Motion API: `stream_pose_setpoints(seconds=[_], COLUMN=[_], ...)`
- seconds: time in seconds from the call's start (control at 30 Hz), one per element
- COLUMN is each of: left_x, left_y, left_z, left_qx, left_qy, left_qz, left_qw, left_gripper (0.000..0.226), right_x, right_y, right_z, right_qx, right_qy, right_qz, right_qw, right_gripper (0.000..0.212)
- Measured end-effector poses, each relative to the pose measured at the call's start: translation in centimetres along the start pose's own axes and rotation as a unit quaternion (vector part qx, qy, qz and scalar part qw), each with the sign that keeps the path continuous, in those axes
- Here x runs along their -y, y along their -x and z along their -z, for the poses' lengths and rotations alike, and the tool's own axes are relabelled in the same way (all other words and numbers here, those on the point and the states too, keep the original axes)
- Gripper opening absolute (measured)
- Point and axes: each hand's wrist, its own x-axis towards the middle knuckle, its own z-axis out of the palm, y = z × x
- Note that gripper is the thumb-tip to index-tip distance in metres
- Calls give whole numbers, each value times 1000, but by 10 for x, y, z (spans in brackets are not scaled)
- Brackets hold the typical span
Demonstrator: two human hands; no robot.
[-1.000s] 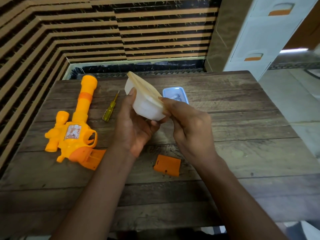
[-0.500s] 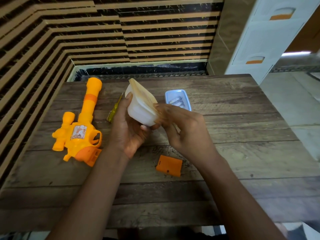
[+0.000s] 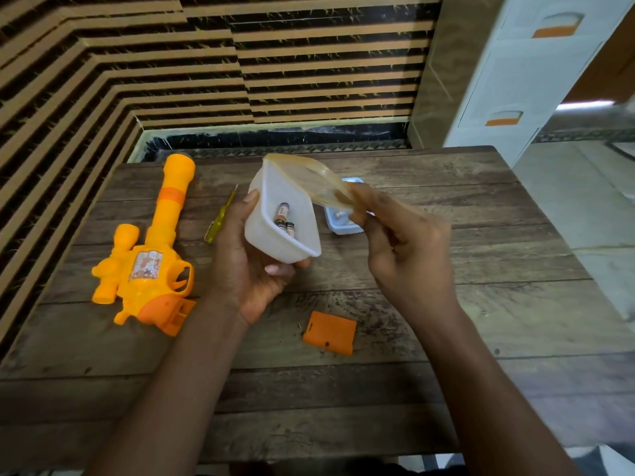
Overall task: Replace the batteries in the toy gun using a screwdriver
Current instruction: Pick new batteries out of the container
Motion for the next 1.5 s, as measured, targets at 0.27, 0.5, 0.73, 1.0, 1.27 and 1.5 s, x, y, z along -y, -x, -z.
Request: stream_pose_setpoints(seconds=[0.27, 0.5, 0.73, 1.0, 1.27, 1.5], left_x=[5, 7, 11, 14, 17, 21], left_y=[5, 6, 4, 5, 4, 6], left_z=[-9, -10, -16, -21, -25, -32], left_qx=[21, 5, 5, 5, 21, 36], left_qy=[-26, 22, 33, 30, 26, -15], left_qz=[9, 22, 26, 41, 45, -26], left_qw=[999, 1000, 999, 999, 998, 999], left_gripper=[52, 59, 64, 57, 53, 54], right_x=[-1, -16, -54, -68, -64, -39], right_y=[2, 2, 7, 9, -1, -9], right_z=[-3, 9, 26, 27, 16, 9], right_qx=[-196, -230, -228, -86, 67, -107], right_qy=[1, 87, 161, 162, 155, 75], right_qz=[-49, -58, -135, -254, -305, -303], right_qw=[979, 968, 951, 950, 937, 944], right_gripper=[17, 14, 24, 52, 46, 29])
